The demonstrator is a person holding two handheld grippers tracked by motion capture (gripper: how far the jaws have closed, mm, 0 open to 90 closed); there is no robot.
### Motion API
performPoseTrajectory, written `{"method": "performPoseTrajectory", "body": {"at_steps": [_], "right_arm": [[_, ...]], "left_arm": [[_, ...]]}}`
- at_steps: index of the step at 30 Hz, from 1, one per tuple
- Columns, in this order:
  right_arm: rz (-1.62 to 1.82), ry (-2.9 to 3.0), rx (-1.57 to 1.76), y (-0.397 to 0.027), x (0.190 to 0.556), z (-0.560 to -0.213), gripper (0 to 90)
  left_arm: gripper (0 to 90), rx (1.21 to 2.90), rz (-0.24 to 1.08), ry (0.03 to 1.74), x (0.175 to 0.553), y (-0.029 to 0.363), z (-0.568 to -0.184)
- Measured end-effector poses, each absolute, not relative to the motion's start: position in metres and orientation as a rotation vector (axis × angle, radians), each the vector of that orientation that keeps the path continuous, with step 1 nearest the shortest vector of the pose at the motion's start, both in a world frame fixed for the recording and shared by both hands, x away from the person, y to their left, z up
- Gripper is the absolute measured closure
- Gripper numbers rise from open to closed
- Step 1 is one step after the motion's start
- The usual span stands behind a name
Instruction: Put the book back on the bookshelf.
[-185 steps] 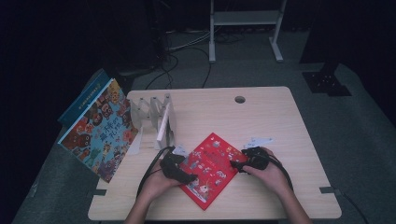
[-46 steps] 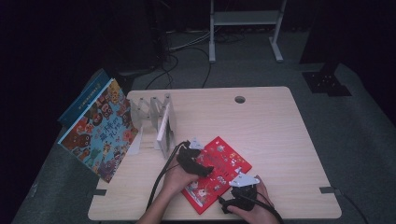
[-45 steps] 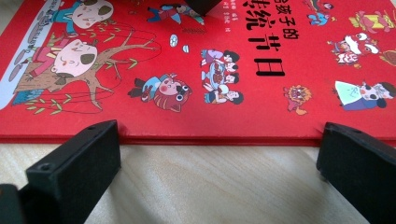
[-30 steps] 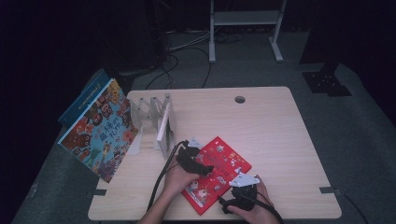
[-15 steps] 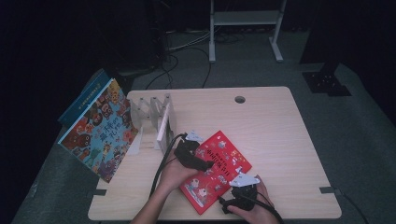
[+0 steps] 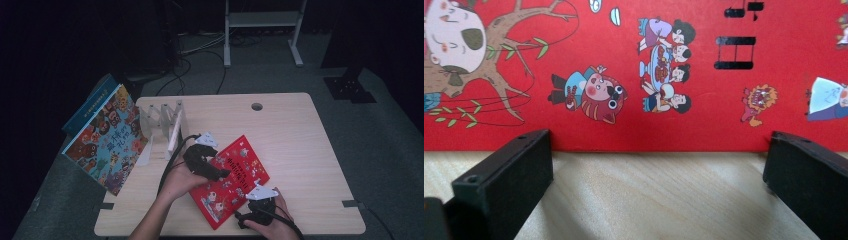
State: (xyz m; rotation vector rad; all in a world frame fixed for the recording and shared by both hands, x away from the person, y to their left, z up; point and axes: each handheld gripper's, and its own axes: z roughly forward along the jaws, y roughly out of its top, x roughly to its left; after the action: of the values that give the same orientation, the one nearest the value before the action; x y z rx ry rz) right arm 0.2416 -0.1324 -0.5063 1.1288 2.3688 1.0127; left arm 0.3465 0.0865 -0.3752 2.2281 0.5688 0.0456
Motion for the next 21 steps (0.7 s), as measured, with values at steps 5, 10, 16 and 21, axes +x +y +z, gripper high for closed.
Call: {"method": "performPoseTrajectory", "body": {"at_steps": [5, 10, 16, 21], "right_arm": [[1.012, 2.371, 1.129, -0.133, 0.242, -0.506, 0.0], [1.015, 2.369, 1.123, -0.133, 0.242, -0.506, 0.0], [1.014, 2.371, 1.116, -0.133, 0.242, -0.506, 0.0], [1.009, 2.357, 1.124, -0.134, 0.242, -0.507, 0.0]], "left_arm": [[24.5, 2.204, 0.029, 0.511, 0.342, 0.088, -0.364], [39.2, 2.149, 0.001, 0.463, 0.34, 0.093, -0.358], [50.6, 2.171, -0.022, 0.439, 0.338, 0.094, -0.355], [58.6, 2.206, -0.083, 0.391, 0.331, 0.09, -0.36]]}}
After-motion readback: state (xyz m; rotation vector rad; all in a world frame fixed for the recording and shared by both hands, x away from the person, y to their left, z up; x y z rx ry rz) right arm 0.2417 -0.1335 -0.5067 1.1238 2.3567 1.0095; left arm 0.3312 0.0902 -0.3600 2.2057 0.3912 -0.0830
